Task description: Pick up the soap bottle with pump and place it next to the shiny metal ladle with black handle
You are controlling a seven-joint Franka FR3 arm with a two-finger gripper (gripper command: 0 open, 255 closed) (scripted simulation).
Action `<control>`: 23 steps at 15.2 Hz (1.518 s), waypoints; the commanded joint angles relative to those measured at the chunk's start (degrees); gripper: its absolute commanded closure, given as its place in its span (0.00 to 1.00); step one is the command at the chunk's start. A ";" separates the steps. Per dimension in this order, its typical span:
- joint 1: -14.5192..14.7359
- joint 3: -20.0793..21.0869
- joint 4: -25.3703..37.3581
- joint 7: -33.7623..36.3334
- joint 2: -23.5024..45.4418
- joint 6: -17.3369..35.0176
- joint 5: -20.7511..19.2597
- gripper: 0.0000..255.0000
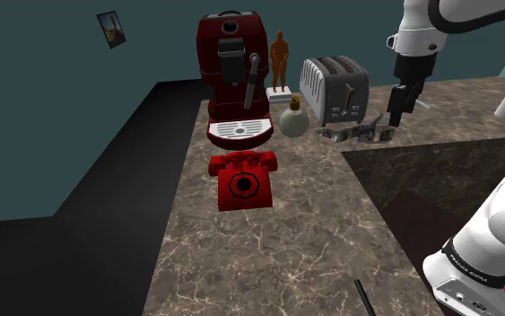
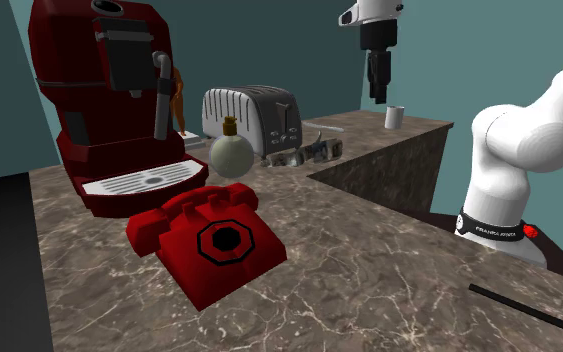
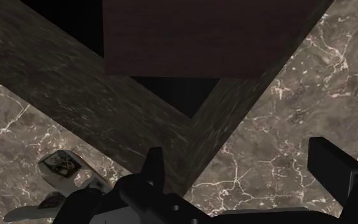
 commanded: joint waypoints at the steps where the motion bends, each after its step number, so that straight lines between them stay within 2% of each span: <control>1: 0.00 0.00 0.00 0.00 0.00 0.00 0.00 0.00; 7: 0.05 0.13 6.36 1.27 12.87 8.09 0.38 0.00; 12: 0.05 0.17 13.57 2.15 23.52 12.85 0.64 0.00; 18: 0.01 0.13 24.51 3.03 36.17 16.15 0.93 0.00; 23: -0.07 0.02 35.74 3.61 46.83 16.90 1.21 0.00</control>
